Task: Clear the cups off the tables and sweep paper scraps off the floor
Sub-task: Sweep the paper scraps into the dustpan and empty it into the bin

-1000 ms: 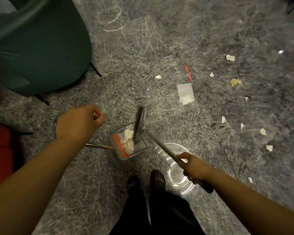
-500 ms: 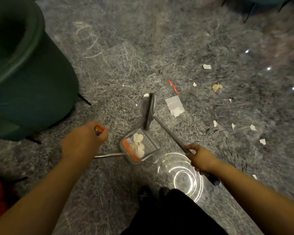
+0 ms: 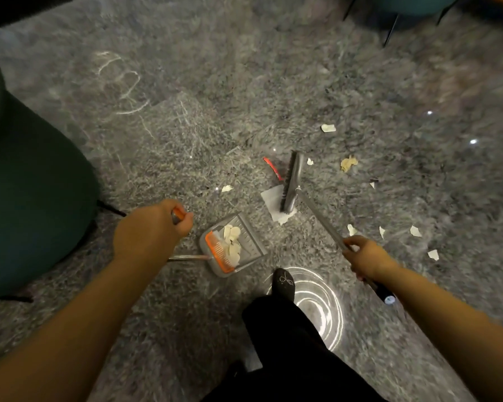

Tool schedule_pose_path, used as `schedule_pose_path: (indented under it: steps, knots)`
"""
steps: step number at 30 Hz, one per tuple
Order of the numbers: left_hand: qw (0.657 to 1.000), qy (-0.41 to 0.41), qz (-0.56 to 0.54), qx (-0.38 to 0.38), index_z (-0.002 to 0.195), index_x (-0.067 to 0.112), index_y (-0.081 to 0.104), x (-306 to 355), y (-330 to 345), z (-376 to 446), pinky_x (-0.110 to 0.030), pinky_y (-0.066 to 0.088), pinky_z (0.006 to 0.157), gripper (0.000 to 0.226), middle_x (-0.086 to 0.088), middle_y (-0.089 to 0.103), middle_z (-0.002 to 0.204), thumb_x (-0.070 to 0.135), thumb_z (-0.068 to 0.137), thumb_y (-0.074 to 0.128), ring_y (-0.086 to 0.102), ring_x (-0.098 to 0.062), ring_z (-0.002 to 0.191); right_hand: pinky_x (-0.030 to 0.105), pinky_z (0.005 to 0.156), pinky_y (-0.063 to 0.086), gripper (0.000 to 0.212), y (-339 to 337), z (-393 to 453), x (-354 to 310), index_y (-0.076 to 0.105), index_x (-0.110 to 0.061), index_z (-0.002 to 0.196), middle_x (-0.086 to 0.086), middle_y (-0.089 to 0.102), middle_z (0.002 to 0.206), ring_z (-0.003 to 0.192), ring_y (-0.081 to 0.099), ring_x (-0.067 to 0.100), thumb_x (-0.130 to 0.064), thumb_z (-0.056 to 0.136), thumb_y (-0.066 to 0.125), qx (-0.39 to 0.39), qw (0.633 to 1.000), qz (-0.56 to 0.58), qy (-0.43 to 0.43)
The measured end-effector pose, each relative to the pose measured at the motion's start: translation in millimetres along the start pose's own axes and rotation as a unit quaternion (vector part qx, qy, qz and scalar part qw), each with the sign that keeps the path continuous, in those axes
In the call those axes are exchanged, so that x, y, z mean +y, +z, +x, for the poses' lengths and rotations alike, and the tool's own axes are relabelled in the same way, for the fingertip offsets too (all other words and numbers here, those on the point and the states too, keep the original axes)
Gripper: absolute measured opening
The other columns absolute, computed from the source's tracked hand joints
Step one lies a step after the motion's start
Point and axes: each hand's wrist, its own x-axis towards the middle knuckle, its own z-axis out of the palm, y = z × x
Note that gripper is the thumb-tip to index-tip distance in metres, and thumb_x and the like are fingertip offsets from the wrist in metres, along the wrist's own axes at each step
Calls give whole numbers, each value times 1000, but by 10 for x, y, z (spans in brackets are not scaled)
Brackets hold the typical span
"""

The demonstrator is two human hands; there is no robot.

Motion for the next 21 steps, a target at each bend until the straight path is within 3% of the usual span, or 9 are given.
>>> schedule_pose_path:
  steps: [3,7,8,11,13,16,19,21]
  knots:
    - [1000,17,17,-3,89,23,67,263,72,414,-30,35,57,23,-3,61,66,46,89,62,46,-21,60,25,42,41,33,-317,405,-78,55,-12,128,6,57,62,46,53,23,-17,96,52,16,999,-42,-4]
    - [999,7,36,-36,88,33,64,585,108,896,-29,41,57,22,4,60,66,54,89,57,55,-21,62,23,45,41,32,-653,881,-181,58,-12,125,15,65,87,51,55,21,-14,94,53,25,994,-108,-5]
    - [999,4,38,-39,88,34,64,653,121,991,-29,40,56,20,6,58,66,54,88,57,52,-19,61,24,49,44,34,-716,998,-206,57,-13,127,16,67,97,58,59,22,-14,93,53,20,991,-136,-1]
    - [999,-4,29,-46,86,32,62,815,185,1211,-28,37,54,19,8,54,62,51,88,60,47,-18,58,32,80,50,42,-824,1323,-255,51,-15,134,16,62,120,100,62,31,-15,92,50,-4,976,-219,11]
    - [998,2,32,-45,80,32,58,895,231,1294,-26,33,50,20,12,46,55,50,88,61,45,-17,53,32,86,51,45,-825,1496,-242,50,-16,135,14,61,122,107,61,29,-14,90,50,-17,968,-250,22]
    - [997,1,52,-50,77,31,58,973,256,1383,-27,36,51,24,10,48,55,53,87,60,48,-20,55,26,67,56,44,-755,1631,-213,53,-16,130,11,67,108,81,69,23,-7,88,49,-44,974,-214,58]
    - [997,-12,51,-62,78,28,64,1012,210,1469,-32,47,56,27,1,59,62,55,85,62,57,-27,62,33,56,54,39,-619,1656,-118,56,-11,126,14,67,87,60,66,27,-3,88,51,-69,992,-46,96]
    - [997,-9,46,-53,83,25,68,1015,184,1522,-35,48,57,25,-7,65,68,50,85,66,61,-32,66,26,40,48,38,-563,1624,-52,54,-11,126,15,62,74,39,57,18,-2,90,52,-64,989,69,118]
